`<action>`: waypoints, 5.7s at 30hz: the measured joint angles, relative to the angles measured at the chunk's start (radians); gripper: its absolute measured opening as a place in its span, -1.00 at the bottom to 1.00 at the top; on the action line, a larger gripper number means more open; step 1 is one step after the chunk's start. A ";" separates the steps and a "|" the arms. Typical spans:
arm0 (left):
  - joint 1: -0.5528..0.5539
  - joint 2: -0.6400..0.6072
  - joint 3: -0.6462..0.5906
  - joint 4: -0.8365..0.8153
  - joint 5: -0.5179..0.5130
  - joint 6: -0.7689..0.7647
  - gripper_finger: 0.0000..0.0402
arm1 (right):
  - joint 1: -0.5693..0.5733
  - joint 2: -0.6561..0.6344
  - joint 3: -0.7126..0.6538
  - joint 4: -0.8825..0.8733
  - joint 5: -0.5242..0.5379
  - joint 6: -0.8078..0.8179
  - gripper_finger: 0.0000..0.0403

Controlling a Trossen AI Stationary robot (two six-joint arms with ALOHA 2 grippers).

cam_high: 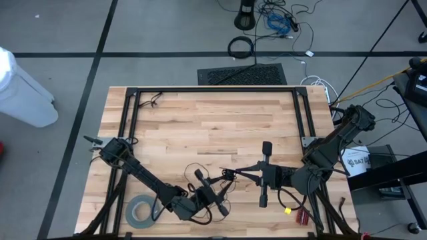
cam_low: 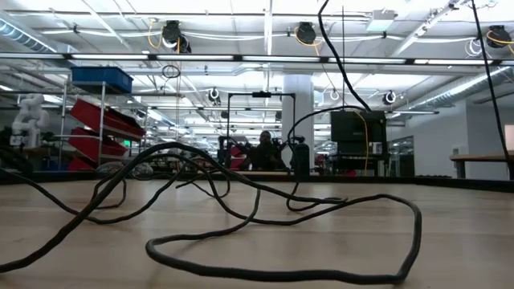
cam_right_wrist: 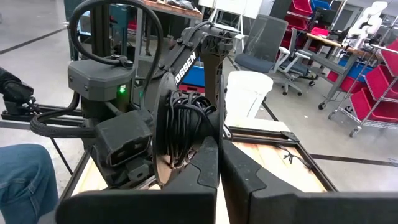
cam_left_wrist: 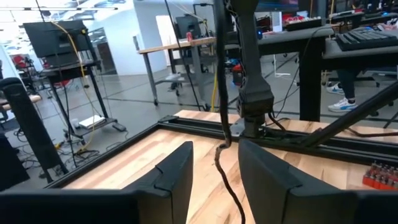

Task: Coil cords
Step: Coil the black wire onto the spool

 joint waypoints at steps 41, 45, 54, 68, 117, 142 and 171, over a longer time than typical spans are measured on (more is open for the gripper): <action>-0.219 -0.239 0.000 -0.001 -0.351 0.472 -0.98 | -0.017 0.031 0.000 -0.083 -0.031 -0.039 -1.00; -0.219 -0.271 0.001 -0.004 -0.330 0.479 -0.98 | -0.039 0.057 0.000 -0.080 -0.031 -0.061 -1.00; -0.195 -0.294 0.002 -0.005 -0.330 0.536 -0.98 | -0.092 0.104 0.001 -0.058 -0.030 -0.109 -1.00; -0.115 -0.315 0.001 -0.013 -0.350 0.551 -0.98 | -0.169 0.151 0.001 -0.009 -0.006 -0.111 -1.00; 0.026 -0.295 0.129 -0.744 0.168 -0.383 -0.98 | -0.232 0.150 0.001 0.092 0.186 -0.271 -1.00; 0.018 -0.230 0.128 -0.742 0.165 -0.448 -0.35 | -0.166 0.081 0.000 0.071 0.135 -0.205 -1.00; 0.038 -0.212 0.128 -0.494 0.444 -0.226 -0.24 | -0.164 -0.165 0.000 -0.033 -0.397 -0.047 -1.00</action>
